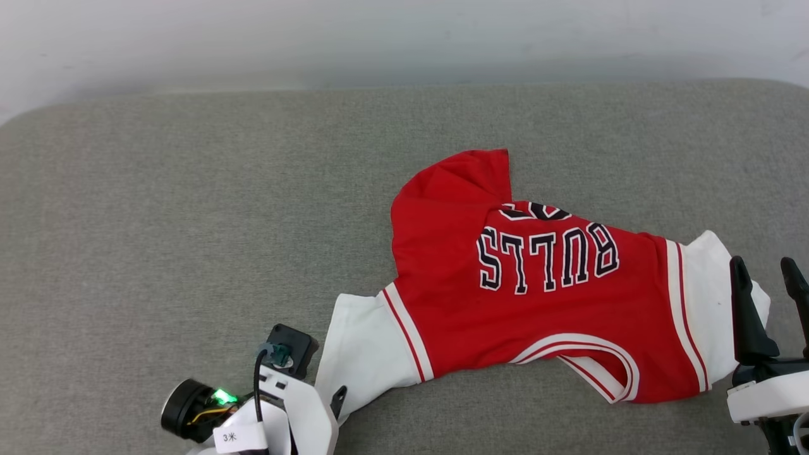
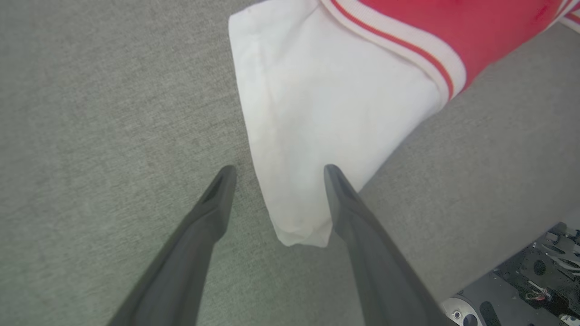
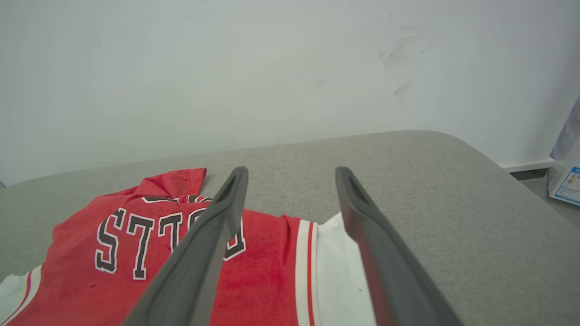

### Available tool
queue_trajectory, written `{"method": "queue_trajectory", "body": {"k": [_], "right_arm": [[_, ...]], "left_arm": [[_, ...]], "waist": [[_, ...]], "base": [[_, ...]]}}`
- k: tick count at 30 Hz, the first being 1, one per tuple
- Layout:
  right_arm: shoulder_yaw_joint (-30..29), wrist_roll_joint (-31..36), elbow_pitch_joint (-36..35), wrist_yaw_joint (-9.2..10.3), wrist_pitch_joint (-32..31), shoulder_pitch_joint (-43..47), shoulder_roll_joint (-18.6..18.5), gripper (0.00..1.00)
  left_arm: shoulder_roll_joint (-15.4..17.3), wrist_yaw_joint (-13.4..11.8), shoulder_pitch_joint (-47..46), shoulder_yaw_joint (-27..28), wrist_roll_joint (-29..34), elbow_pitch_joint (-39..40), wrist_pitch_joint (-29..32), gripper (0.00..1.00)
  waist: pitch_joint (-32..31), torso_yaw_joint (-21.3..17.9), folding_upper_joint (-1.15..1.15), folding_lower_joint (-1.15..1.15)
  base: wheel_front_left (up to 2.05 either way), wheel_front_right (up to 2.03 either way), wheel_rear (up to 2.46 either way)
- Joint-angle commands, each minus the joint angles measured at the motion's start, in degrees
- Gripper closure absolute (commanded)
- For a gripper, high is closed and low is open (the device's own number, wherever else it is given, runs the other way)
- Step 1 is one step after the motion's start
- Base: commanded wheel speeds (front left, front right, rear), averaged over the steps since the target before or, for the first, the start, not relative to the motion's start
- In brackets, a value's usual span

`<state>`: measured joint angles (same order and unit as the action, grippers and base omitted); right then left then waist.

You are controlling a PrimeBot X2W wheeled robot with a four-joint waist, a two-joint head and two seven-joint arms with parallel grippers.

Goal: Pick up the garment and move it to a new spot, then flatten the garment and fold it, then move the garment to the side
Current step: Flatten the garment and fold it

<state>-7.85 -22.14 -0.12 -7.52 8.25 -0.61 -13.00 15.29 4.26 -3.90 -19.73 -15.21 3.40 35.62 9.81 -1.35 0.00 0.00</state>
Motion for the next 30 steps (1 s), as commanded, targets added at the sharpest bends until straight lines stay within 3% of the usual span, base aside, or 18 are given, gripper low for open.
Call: {"method": "queue_trajectory", "body": {"k": [1, 5, 11, 12, 13, 17, 24, 30], "right_arm": [[0.25, 0.06, 0.18, 0.06, 0.45, -0.84, 0.3, 0.0], [0.29, -0.11, 0.76, 0.05, 0.95, -1.26, 0.25, 0.0], [0.53, -0.12, 1.46, 0.06, 1.22, -1.76, -0.05, 0.0], [0.72, -0.02, 1.54, 0.06, 1.17, -1.84, -0.19, 0.0], [0.86, 0.18, 1.63, 0.06, 1.14, -1.83, -0.39, 0.0], [1.43, 0.67, 2.23, 0.06, 0.75, -1.93, -0.82, 0.0], [1.71, 1.0, 3.87, 0.06, -1.23, -0.48, -1.67, 0.0], [2.72, 0.95, 4.98, 0.06, -4.57, 0.46, -2.59, 0.0]], "left_arm": [[0.39, -0.95, 0.95, 0.06, 0.47, 0.57, 1.28, 0.0], [1.6, -2.53, 2.09, 0.12, 1.94, 0.24, 2.86, 0.0], [1.08, -2.76, 2.62, 0.13, 0.62, -2.27, 2.9, 0.0], [1.0, -2.87, 2.54, 0.13, 0.44, -2.96, 3.04, 0.38], [0.8, -3.17, 2.39, 0.31, 0.27, -3.49, 2.68, 1.0], [0.29, -3.86, 0.98, 1.07, 0.31, -4.32, -0.05, 1.0], [1.11, -7.56, -0.78, 6.15, 0.8, -3.37, -7.63, 1.0], [2.0, -10.35, 1.82, 9.62, 0.25, -1.31, -9.57, 1.0]], "waist": [[1.03, -0.91, 0.0, 0.0], [1.8, -1.41, 0.0, 0.0], [2.54, -1.35, 0.0, 0.0], [2.65, -1.28, 0.0, 0.0], [2.73, -1.19, 0.0, 0.0], [2.87, -0.64, 0.0, 0.0], [1.13, 0.82, 0.0, 0.0], [-0.26, 1.58, 0.0, 0.0]], "base": [[0.0, 0.0, 0.0], [0.0, 0.0, 0.0], [0.0, 0.0, 0.0], [0.0, 0.0, 0.0], [0.0, 0.0, 0.0], [0.0, 0.0, 0.0], [0.0, 0.0, 0.0], [0.0, 0.0, 0.0]]}}
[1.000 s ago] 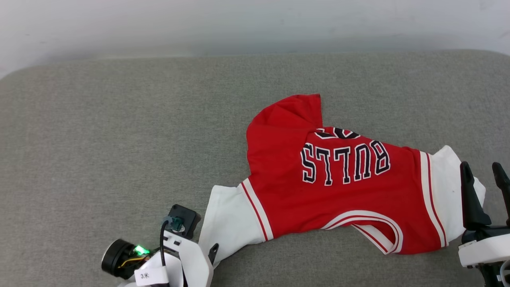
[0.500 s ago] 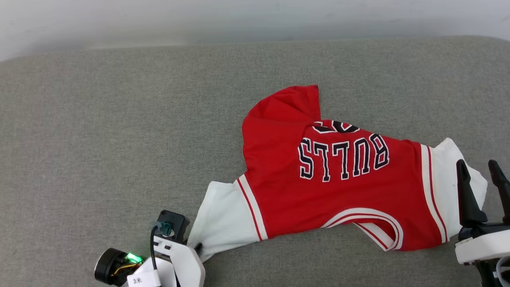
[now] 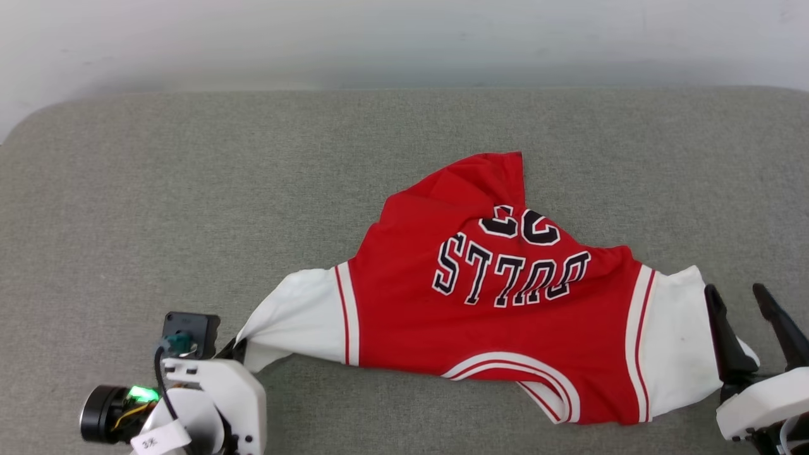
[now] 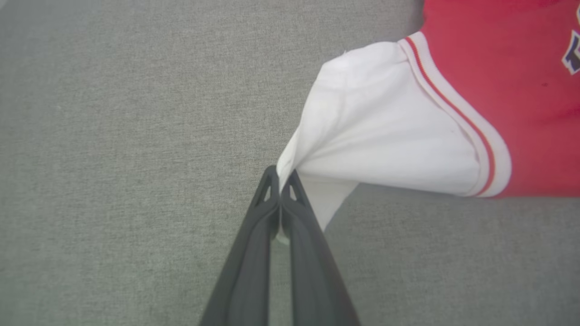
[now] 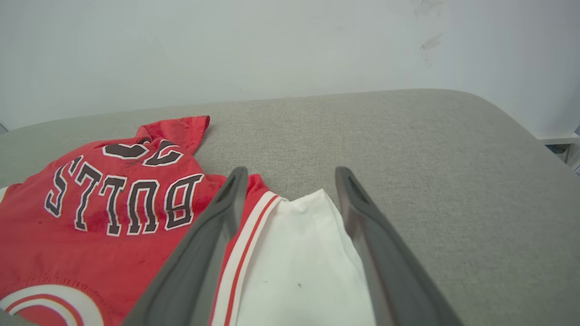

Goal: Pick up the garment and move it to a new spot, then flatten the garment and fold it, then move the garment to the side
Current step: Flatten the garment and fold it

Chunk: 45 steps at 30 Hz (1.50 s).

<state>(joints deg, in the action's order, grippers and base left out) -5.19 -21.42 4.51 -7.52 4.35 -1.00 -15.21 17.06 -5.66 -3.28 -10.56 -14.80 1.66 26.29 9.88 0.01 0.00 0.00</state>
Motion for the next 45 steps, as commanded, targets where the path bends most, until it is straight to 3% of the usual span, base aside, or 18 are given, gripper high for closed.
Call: {"method": "queue_trajectory", "body": {"k": [1, 7, 16, 22, 28, 39, 40, 41, 42, 43, 45], "right_arm": [[0.07, 0.3, 0.57, 0.06, -1.54, 1.13, -0.54, 0.0], [-2.12, 0.62, 2.24, 0.06, -9.67, 2.8, -1.49, 0.0], [-6.95, 0.18, -2.28, 0.05, -36.55, 3.64, -4.97, 0.0], [-8.01, -0.71, -6.15, 0.06, -49.67, 1.37, -6.33, 0.0], [-7.16, 1.24, -5.22, 0.06, -54.19, -0.06, -6.0, 0.0], [-5.7, 3.27, 1.15, 0.04, -55.1, 1.0, -3.2, 0.0], [-5.21, 3.17, 1.77, 0.04, -55.51, 1.29, -3.11, 0.05], [-4.71, 2.94, 2.23, 0.03, -55.71, 1.52, -3.07, 0.57], [-4.5, 2.81, 2.47, 0.03, -55.49, 1.55, -3.09, 0.94], [-4.37, 2.76, 2.58, 0.03, -55.07, 1.46, -3.26, 1.0], [-4.4, 2.41, 2.23, 0.04, -53.99, 0.92, -3.85, 1.0]], "left_arm": [[0.53, -0.51, 1.75, 1.0, -0.62, 0.8, -0.3, 1.0], [0.59, -0.41, 4.65, 1.43, -2.05, 2.52, -0.42, 1.0], [0.05, 0.95, 5.71, -0.77, -3.49, 4.7, 1.24, 1.0], [0.27, 1.17, 3.97, -1.41, -3.11, 5.89, 1.74, 1.0], [-0.08, 1.52, 2.55, -2.38, -3.24, 6.36, 1.92, 1.0], [0.32, 1.46, 1.86, -2.79, -3.46, 6.99, 1.7, 1.0], [0.35, 1.42, 1.78, -2.79, -3.51, 7.03, 1.73, 1.0], [0.37, 1.38, 1.72, -2.79, -3.55, 7.05, 1.76, 1.0], [0.46, 1.34, 1.74, -2.78, -3.57, 7.04, 1.78, 1.0], [0.52, 1.31, 1.75, -2.77, -3.61, 7.01, 1.81, 1.0], [0.71, 1.29, 1.84, -2.69, -3.71, 6.92, 1.83, 1.0]], "waist": [[-0.5, 0.32, 0.0, 0.0], [-1.24, 1.01, 0.0, 0.0], [-0.7, 2.27, 0.0, 0.0], [1.23, 3.22, 0.0, 0.0], [3.0, 4.58, 0.0, 0.0], [4.54, 5.7, 0.0, 0.0], [4.56, 5.69, 0.0, 0.0], [4.55, 5.67, 0.0, 0.0], [4.51, 5.63, 0.0, 0.0], [4.44, 5.56, 0.0, 0.0], [4.05, 5.29, 0.0, 0.0]], "base": [[0.0, 0.0, 0.0], [0.0, 0.0, 0.0], [0.0, 0.0, 0.0], [0.0, 0.0, 0.0], [0.0, 0.0, 0.0], [0.0, 0.0, 0.0], [0.0, 0.0, 0.0], [0.0, 0.0, 0.0], [0.0, 0.0, 0.0], [0.0, 0.0, 0.0], [0.0, 0.0, 0.0]]}}
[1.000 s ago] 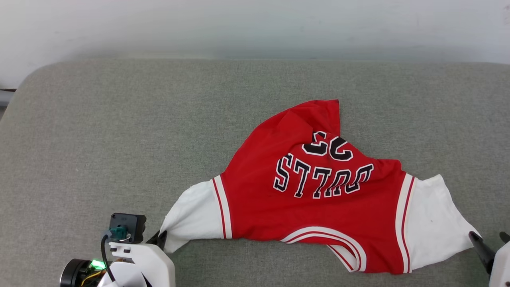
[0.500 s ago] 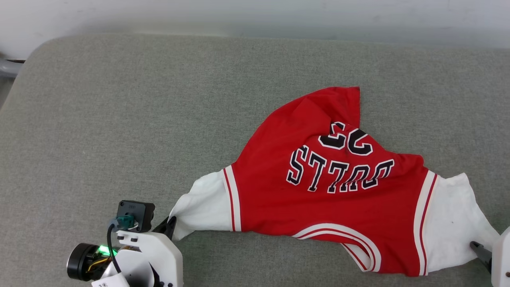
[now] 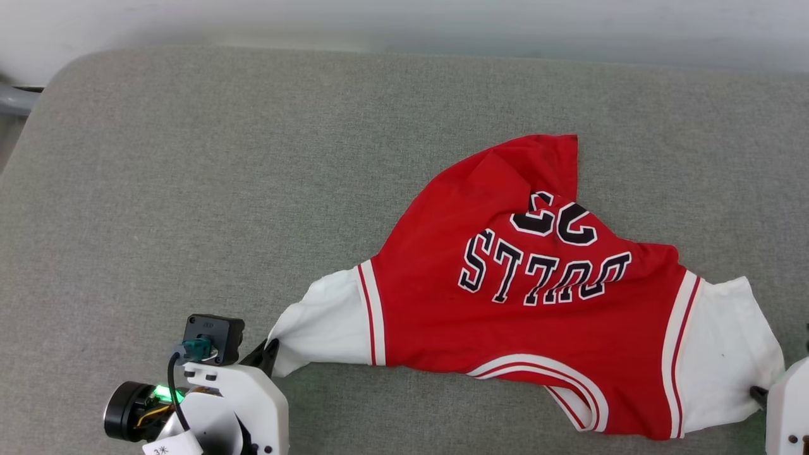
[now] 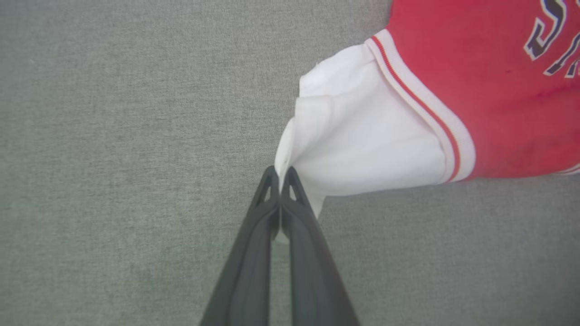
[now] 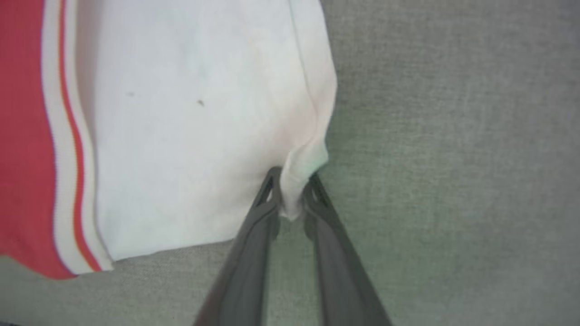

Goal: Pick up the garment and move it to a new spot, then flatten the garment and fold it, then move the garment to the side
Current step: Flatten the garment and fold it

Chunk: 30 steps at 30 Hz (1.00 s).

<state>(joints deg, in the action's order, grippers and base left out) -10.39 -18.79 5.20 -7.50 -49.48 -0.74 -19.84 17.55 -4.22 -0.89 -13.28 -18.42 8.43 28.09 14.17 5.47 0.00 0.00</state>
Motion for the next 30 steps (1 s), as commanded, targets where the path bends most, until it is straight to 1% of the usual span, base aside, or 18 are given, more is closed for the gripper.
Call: {"method": "queue_trajectory", "body": {"k": [1, 6, 11, 17, 20, 26, 30], "right_arm": [[0.53, -0.23, 1.19, 0.04, 0.38, 0.3, 0.37, 1.0], [-0.76, -0.98, -1.98, 0.06, 2.64, -1.6, -2.21, 1.0], [-2.21, -2.53, -5.47, 0.06, 3.37, -3.9, -4.83, 1.0], [-3.92, -5.21, -8.81, 0.06, 1.68, -7.91, -8.41, 1.0], [-4.66, -6.07, -10.83, 0.06, 0.84, -10.16, -9.85, 1.0], [-5.93, -7.99, -14.75, 0.06, 1.22, -16.4, -11.49, 1.0], [-5.26, -8.38, -15.87, 0.06, 2.55, -20.59, -12.86, 1.0]], "left_arm": [[0.41, -0.11, -0.49, 0.12, -0.17, 0.17, 0.02, 1.0], [1.74, 0.18, -0.6, 0.78, 0.05, 0.9, -0.43, 1.0], [3.81, 0.9, -1.45, 1.88, -0.26, 2.94, 0.22, 1.0], [7.29, 1.97, -3.58, 3.48, -0.18, 6.94, 2.48, 1.0], [8.9, 2.13, -4.84, 4.69, -0.52, 9.42, 3.78, 1.0], [11.32, 2.84, -8.39, 7.87, -2.17, 14.19, 4.78, 1.0], [12.26, 3.3, -11.76, 9.82, -3.67, 16.47, 4.61, 1.0]], "waist": [[-0.5, -0.33, 0.0, 0.0], [-2.42, -1.21, 0.0, 0.0], [-4.74, -2.33, 0.0, 0.0], [-7.67, -3.42, 0.0, 0.0], [-8.87, -3.85, 0.0, 0.0], [-10.69, -4.61, 0.0, 0.0], [-11.07, -4.96, 0.0, 0.0]], "base": [[0.0, 0.0, 0.0], [0.0, 0.0, 0.0], [0.0, 0.0, 0.0], [0.0, 0.0, 0.0], [0.0, 0.0, 0.0], [0.0, 0.0, 0.0], [0.0, 0.0, 0.0]]}}
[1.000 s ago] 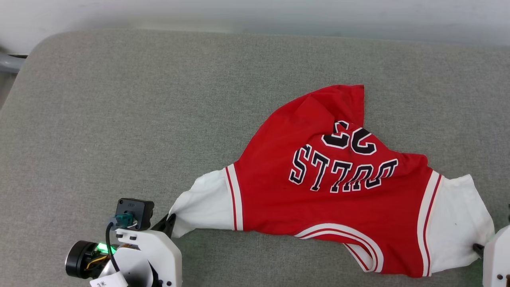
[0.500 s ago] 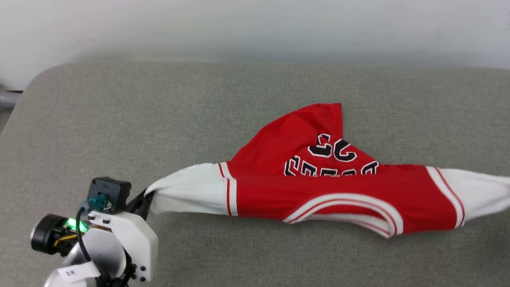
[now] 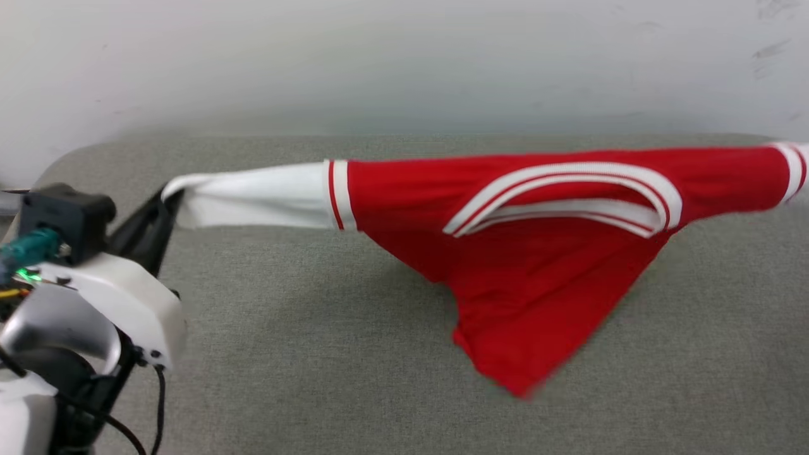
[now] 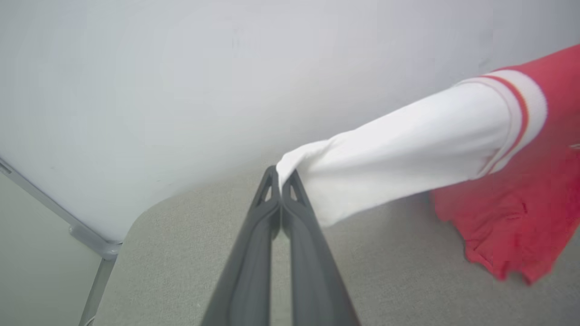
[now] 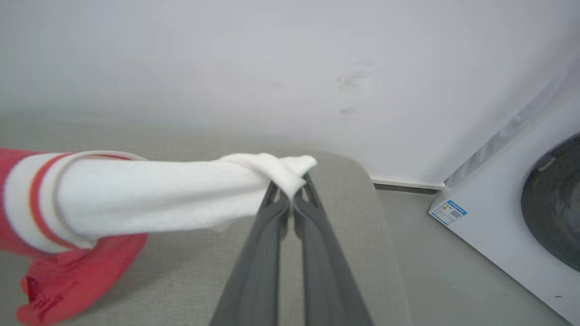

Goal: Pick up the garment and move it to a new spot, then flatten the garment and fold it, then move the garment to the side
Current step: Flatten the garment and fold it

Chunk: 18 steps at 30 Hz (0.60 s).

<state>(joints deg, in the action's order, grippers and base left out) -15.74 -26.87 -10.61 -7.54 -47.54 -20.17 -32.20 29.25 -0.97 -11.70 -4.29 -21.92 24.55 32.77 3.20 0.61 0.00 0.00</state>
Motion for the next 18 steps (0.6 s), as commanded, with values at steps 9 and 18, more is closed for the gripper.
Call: {"method": "queue_trajectory", "body": {"k": [9, 18], "right_arm": [[2.91, -0.78, 1.81, 0.1, 3.43, -9.49, -2.26, 1.0], [8.6, -0.22, 6.21, 0.11, 12.33, -18.82, -5.8, 1.0]], "left_arm": [[3.26, 0.79, -9.26, 4.43, -1.34, 2.64, -0.54, 1.0], [5.69, 2.01, -20.63, 6.28, -1.1, -2.07, -2.98, 1.0]], "waist": [[0.53, -0.66, 0.0, 0.0], [4.56, -0.81, 0.0, 0.0]], "base": [[0.0, 0.0, 0.0], [0.0, 0.0, 0.0]]}}
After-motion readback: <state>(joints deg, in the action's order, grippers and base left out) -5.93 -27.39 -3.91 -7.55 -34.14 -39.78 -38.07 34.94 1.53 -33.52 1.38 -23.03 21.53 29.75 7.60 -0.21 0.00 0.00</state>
